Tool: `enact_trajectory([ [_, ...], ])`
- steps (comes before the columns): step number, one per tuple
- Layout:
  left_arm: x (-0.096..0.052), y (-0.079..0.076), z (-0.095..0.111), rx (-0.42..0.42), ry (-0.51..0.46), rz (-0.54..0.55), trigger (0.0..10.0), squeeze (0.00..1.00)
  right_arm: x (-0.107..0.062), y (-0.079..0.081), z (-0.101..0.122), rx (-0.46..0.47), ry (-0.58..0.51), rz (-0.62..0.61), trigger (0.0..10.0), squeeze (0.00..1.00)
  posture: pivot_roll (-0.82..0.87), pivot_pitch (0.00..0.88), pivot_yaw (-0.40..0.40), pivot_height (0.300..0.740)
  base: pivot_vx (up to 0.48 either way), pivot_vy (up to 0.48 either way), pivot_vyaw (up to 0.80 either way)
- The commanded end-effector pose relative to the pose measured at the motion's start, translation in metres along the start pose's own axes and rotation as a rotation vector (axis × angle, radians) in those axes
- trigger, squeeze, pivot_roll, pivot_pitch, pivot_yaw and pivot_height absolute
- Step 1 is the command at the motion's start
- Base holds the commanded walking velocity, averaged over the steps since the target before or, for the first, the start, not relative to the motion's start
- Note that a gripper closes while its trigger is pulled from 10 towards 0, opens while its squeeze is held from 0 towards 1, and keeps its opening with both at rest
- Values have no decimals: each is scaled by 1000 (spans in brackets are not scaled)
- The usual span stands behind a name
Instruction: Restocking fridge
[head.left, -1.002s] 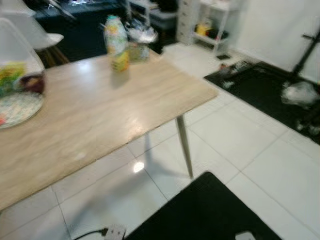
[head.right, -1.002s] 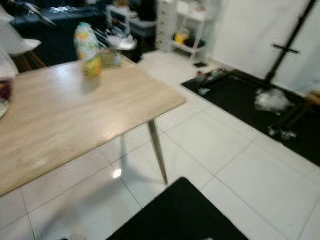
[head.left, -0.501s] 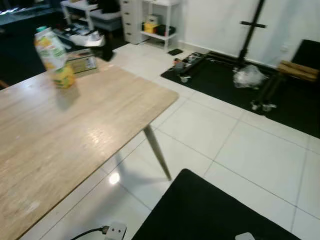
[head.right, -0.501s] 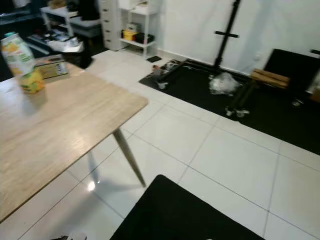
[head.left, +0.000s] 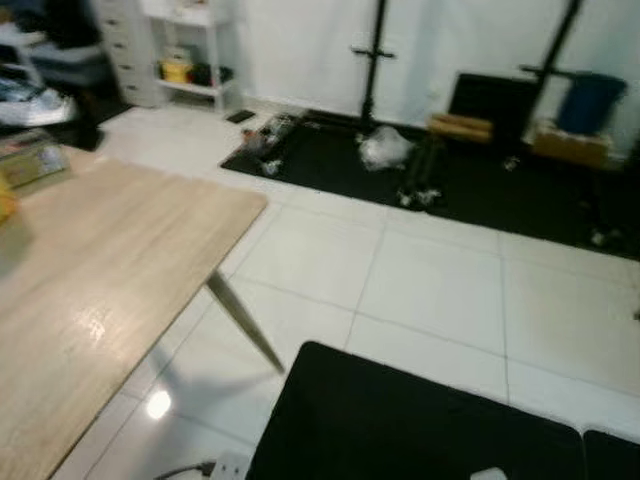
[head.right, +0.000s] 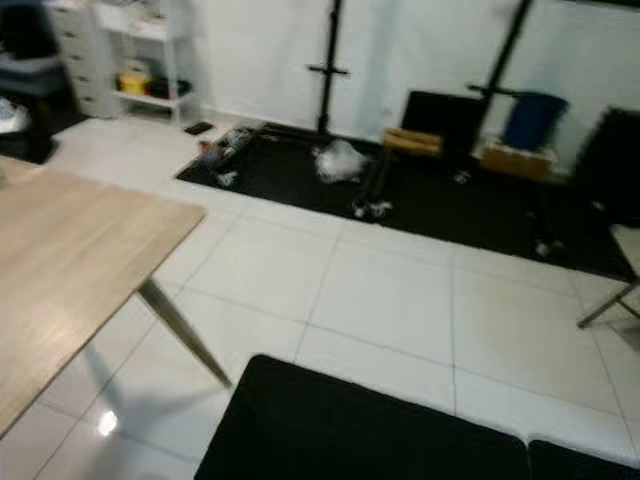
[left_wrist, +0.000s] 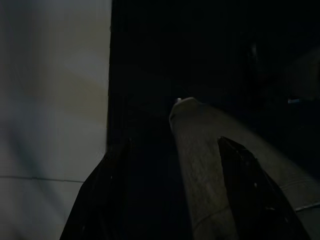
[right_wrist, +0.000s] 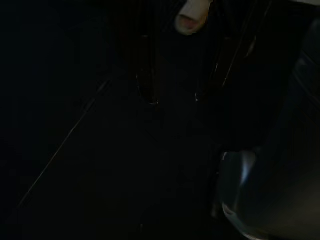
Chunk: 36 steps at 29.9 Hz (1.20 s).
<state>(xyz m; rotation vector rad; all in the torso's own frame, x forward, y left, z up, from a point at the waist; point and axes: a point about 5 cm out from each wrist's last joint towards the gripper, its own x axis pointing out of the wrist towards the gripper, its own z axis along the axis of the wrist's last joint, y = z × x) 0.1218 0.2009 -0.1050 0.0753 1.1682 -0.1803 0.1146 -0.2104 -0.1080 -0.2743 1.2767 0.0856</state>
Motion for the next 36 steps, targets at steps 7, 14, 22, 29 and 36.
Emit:
enact_trajectory([
  [7,0,0,-1,16,9,5,10000,0,0,-3,0,5,2,-12,10000,0,54,0,-20,740,0,0,-788],
  [14,0,-1,0,7,4,5,10000,0,0,-5,1,3,-7,-19,10000,0,58,0,-28,740,0,0,-788],
  [22,1,-3,3,16,0,4,10000,0,0,-7,4,11,-24,-32,10000,0,49,0,-18,740,0,0,-277],
  [29,2,-4,3,40,4,-8,10000,0,0,-6,6,12,-32,-27,10000,0,49,0,-15,740,0,0,0],
  [36,1,-4,3,46,5,-9,10000,0,0,-4,7,6,-32,-26,10000,0,46,0,-14,740,194,0,0],
])
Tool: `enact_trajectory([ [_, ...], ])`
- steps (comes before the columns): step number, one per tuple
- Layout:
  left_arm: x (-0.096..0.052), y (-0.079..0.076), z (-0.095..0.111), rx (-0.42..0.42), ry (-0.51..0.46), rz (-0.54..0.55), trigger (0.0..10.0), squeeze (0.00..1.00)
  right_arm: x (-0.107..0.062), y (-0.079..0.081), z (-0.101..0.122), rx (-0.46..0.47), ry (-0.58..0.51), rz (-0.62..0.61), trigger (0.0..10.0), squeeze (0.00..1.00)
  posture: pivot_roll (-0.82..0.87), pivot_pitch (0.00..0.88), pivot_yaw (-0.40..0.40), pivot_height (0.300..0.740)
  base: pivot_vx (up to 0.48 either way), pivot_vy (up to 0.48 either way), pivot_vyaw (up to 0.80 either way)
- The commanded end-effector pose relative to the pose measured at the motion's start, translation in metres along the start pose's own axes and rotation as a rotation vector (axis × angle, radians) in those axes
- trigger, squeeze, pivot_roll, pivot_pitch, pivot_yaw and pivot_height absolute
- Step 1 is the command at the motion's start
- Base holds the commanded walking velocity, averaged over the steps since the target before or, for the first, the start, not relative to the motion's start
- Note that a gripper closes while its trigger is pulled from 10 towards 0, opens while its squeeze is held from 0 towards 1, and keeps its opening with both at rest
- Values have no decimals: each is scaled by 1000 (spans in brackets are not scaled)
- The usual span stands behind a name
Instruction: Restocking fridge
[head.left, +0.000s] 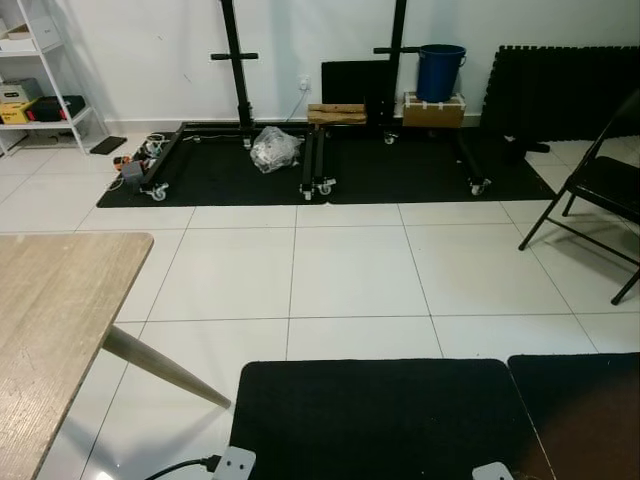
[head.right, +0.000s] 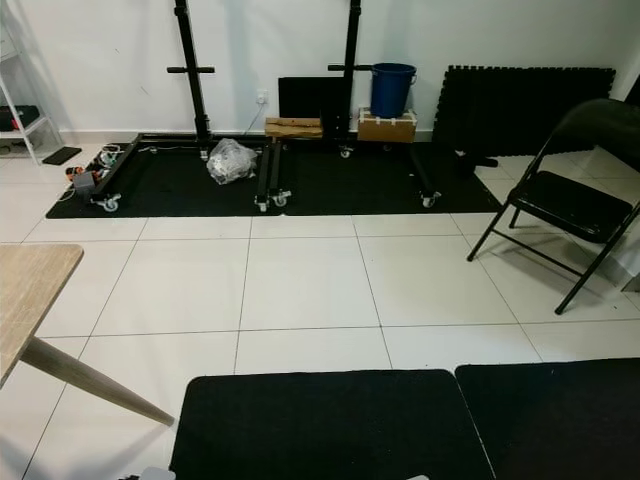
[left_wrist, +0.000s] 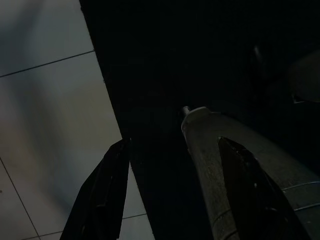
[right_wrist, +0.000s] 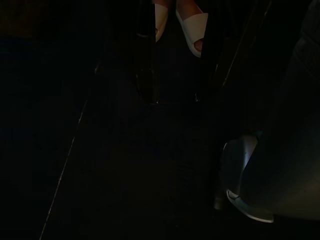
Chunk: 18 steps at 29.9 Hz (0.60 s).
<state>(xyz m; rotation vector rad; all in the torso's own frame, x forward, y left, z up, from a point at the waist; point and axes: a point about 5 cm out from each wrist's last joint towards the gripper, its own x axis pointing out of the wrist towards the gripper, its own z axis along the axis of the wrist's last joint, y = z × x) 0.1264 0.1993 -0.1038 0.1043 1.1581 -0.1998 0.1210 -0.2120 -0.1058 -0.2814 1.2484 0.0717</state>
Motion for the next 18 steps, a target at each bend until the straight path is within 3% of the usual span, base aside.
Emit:
enact_trajectory([
  [1,0,-3,-2,11,13,-10,10000,0,0,-1,1,2,-7,-8,10000,0,45,0,-13,740,304,0,0],
  [18,-1,-2,-8,19,26,-6,10000,0,0,-1,0,-25,5,-11,10000,0,48,0,-16,740,318,0,-46],
])
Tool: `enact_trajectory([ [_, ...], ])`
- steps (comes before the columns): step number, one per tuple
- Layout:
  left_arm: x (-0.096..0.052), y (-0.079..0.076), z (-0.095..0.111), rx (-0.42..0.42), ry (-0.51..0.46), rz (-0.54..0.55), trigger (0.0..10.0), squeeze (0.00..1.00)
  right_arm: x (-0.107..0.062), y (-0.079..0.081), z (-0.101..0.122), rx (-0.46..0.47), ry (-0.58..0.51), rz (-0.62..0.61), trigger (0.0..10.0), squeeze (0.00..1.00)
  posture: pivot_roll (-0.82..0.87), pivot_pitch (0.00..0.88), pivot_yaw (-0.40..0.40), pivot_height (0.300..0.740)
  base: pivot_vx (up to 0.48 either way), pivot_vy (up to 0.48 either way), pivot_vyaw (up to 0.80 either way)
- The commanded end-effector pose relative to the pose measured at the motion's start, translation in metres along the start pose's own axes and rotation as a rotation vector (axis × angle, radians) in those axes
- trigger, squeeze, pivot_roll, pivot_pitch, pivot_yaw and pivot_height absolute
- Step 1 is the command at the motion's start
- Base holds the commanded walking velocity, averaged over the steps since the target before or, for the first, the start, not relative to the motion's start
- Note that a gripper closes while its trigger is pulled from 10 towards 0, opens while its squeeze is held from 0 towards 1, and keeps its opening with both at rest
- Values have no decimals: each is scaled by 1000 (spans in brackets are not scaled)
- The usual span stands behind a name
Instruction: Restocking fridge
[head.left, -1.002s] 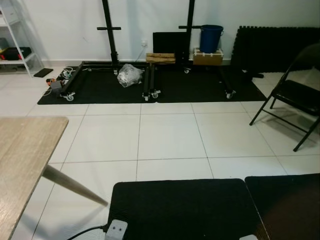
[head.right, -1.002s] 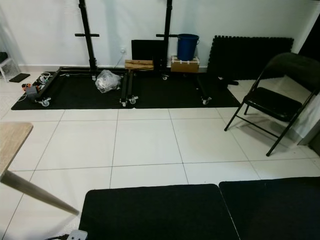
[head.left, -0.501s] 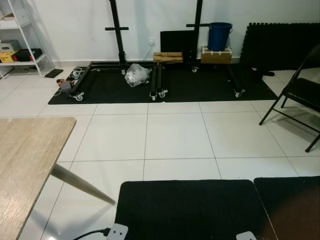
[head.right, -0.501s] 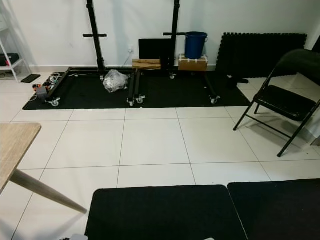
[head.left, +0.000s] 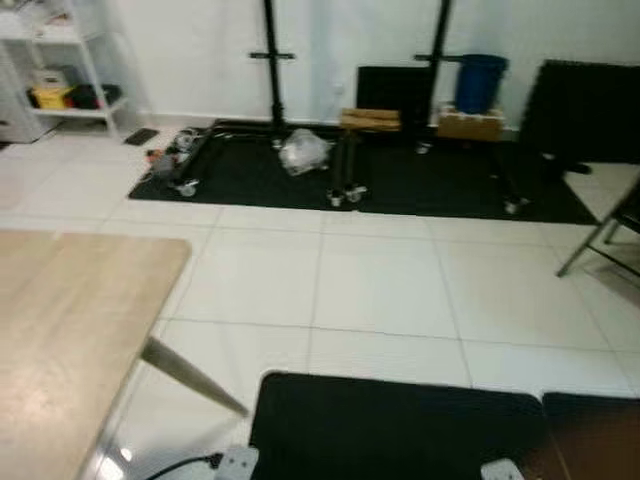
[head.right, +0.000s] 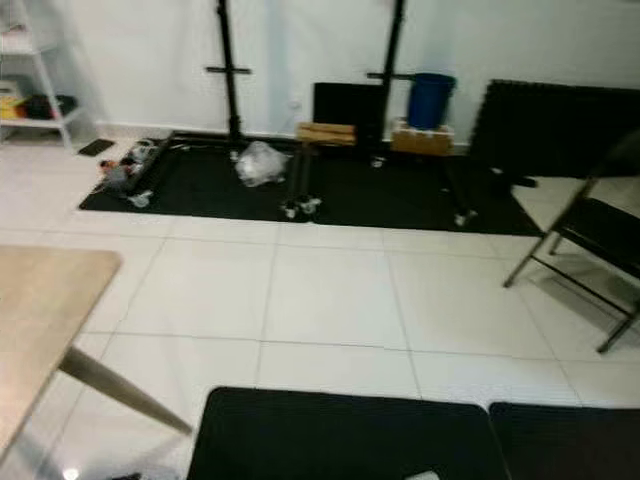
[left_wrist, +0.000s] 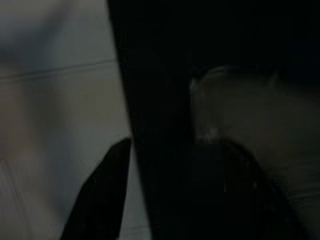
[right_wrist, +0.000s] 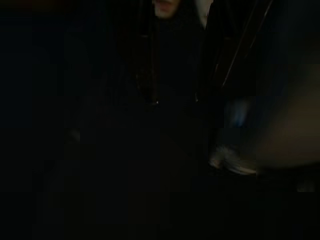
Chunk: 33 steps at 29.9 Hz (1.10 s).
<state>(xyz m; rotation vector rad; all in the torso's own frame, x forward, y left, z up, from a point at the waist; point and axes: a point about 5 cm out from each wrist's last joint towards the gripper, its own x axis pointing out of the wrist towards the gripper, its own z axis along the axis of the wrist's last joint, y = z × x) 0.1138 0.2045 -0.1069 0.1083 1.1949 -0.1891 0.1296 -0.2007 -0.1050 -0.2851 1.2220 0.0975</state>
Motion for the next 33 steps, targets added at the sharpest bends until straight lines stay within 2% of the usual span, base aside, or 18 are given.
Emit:
enact_trajectory([
  [1,1,-4,5,26,-9,-12,10000,0,-1,-9,-12,-6,38,-22,10000,0,49,0,-16,740,319,0,-781],
  [16,1,-4,3,34,-5,-12,10000,0,-1,-11,-12,-1,37,-27,10000,0,50,0,-18,740,322,0,-782],
  [24,2,-4,6,-13,-25,-5,10000,0,-1,-11,-10,5,23,-28,10000,0,49,0,-17,740,222,0,0],
  [27,2,-5,9,5,-29,-21,10000,0,-1,-11,-9,6,22,-27,10000,0,51,0,-17,740,0,0,0],
  [33,2,-5,10,1,-31,-27,10000,0,-1,-10,-8,6,19,-24,10000,0,50,0,-17,740,0,-448,0],
])
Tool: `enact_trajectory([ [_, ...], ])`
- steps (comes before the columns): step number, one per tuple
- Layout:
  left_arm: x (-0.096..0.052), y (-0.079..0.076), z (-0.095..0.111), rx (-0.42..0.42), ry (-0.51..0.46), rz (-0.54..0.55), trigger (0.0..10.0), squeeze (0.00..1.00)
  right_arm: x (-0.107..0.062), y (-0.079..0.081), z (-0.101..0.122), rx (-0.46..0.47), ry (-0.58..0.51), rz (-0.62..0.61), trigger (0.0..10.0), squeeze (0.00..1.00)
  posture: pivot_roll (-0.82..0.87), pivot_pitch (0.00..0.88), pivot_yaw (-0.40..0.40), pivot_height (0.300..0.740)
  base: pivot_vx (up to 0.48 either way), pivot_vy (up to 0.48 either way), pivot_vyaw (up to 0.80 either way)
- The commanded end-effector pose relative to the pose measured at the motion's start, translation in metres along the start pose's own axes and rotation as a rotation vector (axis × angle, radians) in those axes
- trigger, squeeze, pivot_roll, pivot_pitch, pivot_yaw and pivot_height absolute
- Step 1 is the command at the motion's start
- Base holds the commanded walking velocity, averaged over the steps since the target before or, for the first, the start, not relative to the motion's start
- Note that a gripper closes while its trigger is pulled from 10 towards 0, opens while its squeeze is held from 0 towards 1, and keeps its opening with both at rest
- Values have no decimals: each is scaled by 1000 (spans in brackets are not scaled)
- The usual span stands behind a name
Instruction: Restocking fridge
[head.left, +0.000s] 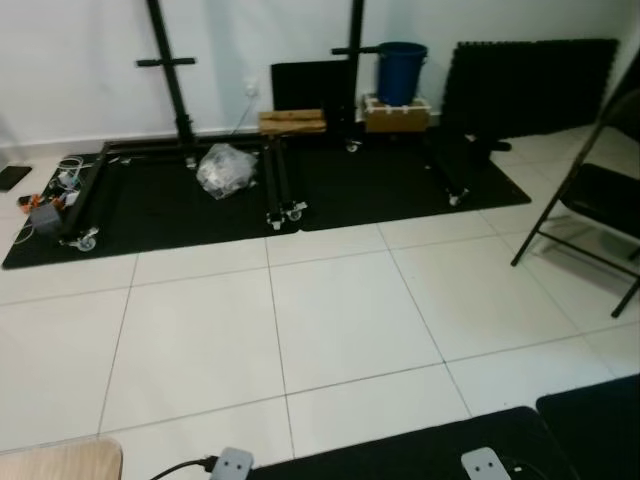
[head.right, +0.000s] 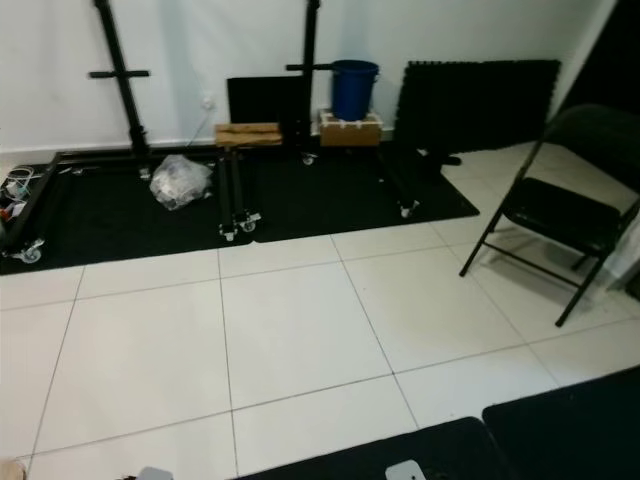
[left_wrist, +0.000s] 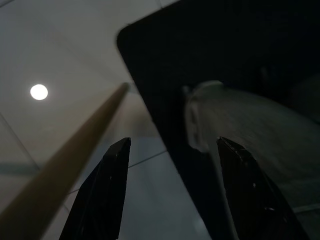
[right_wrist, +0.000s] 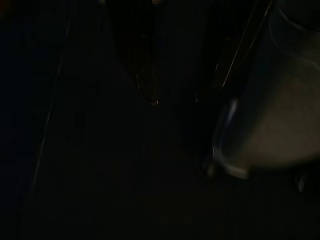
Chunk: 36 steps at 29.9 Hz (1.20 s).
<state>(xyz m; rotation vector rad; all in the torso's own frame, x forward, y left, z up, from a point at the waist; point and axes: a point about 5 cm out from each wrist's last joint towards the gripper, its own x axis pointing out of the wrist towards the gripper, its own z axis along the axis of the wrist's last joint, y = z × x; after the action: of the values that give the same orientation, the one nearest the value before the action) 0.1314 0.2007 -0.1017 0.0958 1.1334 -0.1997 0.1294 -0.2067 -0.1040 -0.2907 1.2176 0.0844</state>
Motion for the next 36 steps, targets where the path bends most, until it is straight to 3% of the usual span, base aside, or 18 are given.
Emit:
enact_trajectory([
  [1,0,-4,-9,0,32,-17,10000,0,-1,-4,-7,3,22,-10,10000,0,50,0,-17,740,0,-461,0],
  [14,0,-3,-7,-14,28,9,10000,0,-1,0,-4,11,-3,45,10000,0,49,0,-16,740,0,-299,0],
  [36,0,-3,-8,3,38,15,10000,0,-1,5,-8,-19,22,97,10000,0,45,0,-16,740,0,0,796],
])
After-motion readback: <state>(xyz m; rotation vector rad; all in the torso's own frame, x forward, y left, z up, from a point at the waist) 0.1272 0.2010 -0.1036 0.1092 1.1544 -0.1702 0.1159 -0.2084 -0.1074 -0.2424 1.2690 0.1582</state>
